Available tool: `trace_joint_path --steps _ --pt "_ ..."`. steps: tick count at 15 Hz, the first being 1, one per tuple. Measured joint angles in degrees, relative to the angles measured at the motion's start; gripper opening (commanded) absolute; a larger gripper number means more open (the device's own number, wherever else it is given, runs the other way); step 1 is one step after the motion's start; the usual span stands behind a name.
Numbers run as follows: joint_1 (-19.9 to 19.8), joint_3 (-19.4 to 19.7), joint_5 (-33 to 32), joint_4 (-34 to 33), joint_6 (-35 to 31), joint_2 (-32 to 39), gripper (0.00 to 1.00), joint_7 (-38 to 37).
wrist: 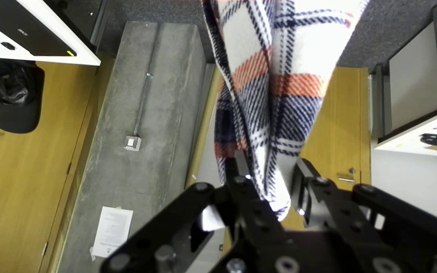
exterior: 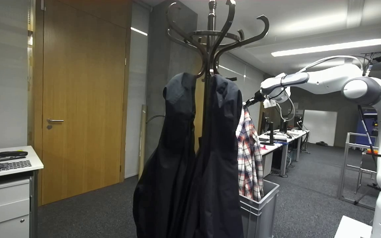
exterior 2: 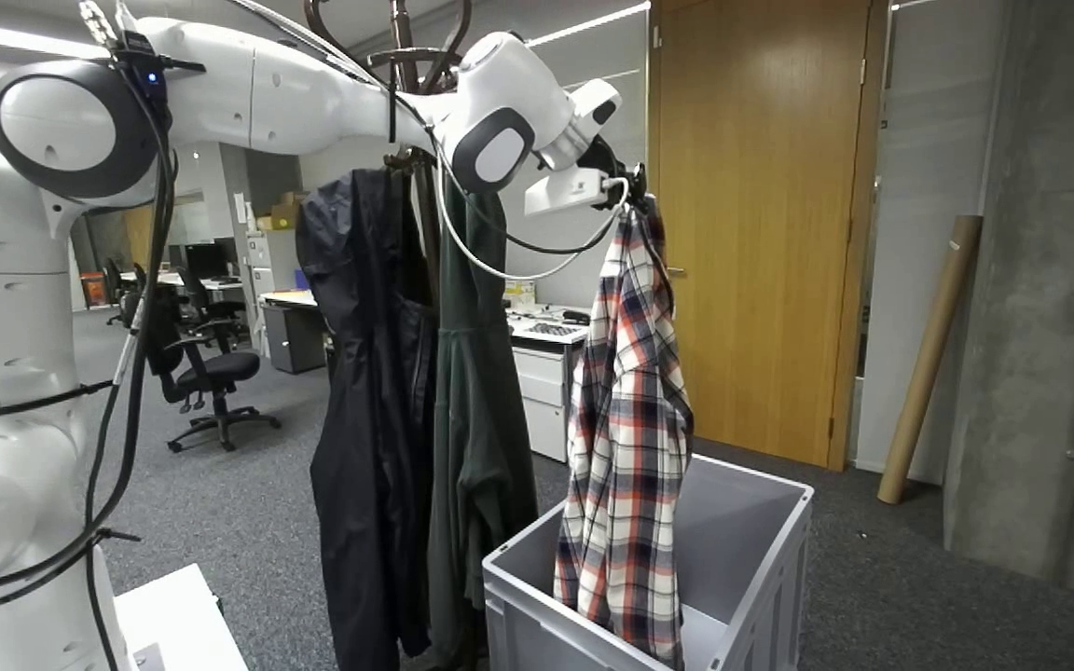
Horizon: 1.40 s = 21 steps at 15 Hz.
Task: Put the shirt inside the grey object
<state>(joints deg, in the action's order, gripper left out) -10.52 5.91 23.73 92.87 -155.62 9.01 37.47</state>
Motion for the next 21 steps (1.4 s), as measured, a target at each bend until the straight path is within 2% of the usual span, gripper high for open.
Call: trace_joint_path --steps 4,11,18,19,21 --pt "0.02 0.10 -2.21 -3.72 1.52 5.09 0.07 -1.44" --pt "-0.62 0.03 -13.52 -9.64 8.35 13.12 0.07 -11.25" --pt "-1.44 -0.15 -15.56 -10.42 14.93 14.83 0.07 -12.10" --pt "-1.57 -0.19 -15.57 -10.40 15.99 14.83 0.30 -12.10" --pt "-1.63 -0.34 -15.57 -10.03 16.23 15.14 0.30 -12.10"
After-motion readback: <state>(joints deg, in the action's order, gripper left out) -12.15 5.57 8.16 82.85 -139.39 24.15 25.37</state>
